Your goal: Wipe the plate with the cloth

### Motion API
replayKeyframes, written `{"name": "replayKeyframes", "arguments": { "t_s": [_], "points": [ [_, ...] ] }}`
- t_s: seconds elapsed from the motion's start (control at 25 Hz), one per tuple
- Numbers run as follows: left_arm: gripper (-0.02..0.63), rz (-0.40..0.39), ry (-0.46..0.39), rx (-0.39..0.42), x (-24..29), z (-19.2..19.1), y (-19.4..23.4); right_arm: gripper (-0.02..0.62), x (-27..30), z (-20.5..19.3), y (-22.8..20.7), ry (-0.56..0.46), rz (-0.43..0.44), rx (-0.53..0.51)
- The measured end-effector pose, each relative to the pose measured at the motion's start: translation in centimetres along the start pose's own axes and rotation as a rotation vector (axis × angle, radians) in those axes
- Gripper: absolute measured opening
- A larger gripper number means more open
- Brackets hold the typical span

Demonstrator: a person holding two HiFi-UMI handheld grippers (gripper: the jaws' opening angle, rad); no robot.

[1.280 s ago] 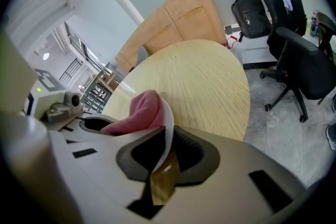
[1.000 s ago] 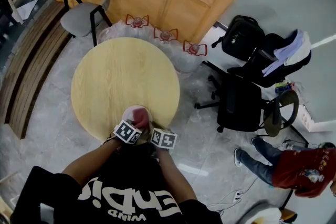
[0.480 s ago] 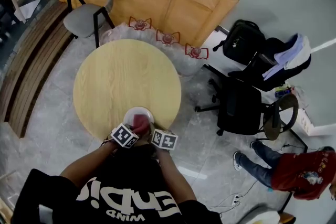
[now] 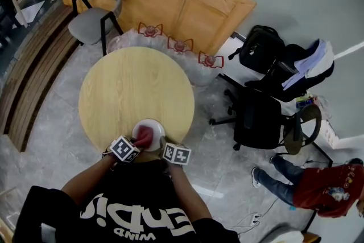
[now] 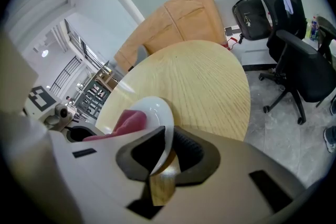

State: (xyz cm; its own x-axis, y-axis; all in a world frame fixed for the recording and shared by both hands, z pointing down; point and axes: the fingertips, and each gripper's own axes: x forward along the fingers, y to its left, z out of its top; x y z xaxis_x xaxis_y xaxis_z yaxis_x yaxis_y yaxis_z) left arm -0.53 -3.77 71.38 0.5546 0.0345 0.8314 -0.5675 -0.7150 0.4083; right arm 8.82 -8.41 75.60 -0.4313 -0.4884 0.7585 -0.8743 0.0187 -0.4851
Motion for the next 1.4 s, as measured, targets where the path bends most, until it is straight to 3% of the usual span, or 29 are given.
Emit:
{"name": "replayKeyframes", "arguments": {
  "t_s": [0.28, 0.52, 0.76, 1.4],
  "points": [
    [0.052, -0.005, -0.004, -0.022, 0.2, -0.8, 1.4, 0.064, 0.0, 0.2, -0.1, -0.001, 0.016, 0.011],
    [0.052, 0.04, -0.008, -0.045, -0.7, -0.9, 3.4, 0.064, 0.0, 0.0, 0.1, 0.003, 0.021, 0.007],
    [0.052, 0.067, -0.036, -0.025, -1.0, 1.2, 4.4, 0.064, 0.0, 0.2, 0.1, 0.005, 0.033, 0.017],
    [0.052, 0.098, -0.031, -0.089, 1.8, 4.3, 5.4, 0.064, 0.0, 0.2, 0.1, 0.003, 0.032, 0.026]
  ]
}}
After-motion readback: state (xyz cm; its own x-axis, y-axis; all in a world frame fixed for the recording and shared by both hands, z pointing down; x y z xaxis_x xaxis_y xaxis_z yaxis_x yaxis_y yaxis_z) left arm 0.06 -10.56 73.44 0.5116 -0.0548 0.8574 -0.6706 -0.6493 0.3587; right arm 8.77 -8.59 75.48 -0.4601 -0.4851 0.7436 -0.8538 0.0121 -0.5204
